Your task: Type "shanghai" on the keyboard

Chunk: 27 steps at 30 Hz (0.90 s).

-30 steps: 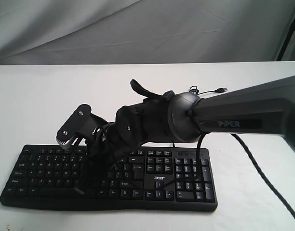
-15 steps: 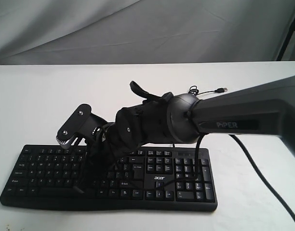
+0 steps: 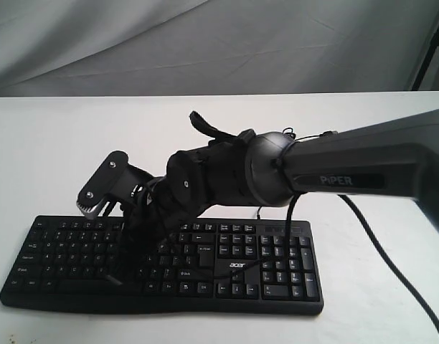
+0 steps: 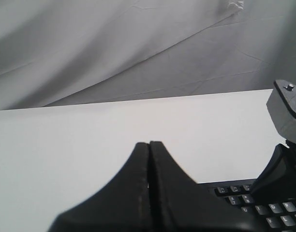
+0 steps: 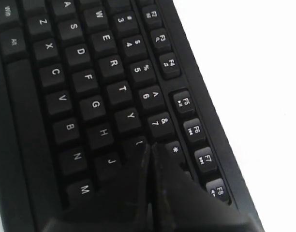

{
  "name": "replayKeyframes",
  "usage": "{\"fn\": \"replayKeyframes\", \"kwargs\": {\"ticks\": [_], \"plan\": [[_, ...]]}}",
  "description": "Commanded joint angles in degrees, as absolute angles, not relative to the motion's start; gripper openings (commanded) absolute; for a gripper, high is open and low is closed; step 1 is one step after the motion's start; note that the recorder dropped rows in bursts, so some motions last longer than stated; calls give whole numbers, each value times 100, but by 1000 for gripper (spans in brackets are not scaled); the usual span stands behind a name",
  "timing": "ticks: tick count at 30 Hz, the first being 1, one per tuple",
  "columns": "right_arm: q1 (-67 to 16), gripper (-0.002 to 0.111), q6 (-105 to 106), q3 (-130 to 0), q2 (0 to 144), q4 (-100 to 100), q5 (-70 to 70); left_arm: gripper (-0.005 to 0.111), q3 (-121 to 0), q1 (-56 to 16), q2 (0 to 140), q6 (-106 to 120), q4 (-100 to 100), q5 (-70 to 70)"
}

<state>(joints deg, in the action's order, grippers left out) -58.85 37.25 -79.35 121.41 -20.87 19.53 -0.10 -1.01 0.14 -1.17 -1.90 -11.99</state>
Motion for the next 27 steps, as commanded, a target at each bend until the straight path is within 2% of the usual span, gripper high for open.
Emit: {"fn": "replayKeyframes", "kwargs": {"ticks": [1,27], "plan": [[-5852,0,3771,-8049,12149,-2084,2072,0,0,-87,0,-149,-163,-1136],[-5762,0,3897,-8049,12349,-2132,2022,0,0,-87,0,-149,-163,-1136]]}}
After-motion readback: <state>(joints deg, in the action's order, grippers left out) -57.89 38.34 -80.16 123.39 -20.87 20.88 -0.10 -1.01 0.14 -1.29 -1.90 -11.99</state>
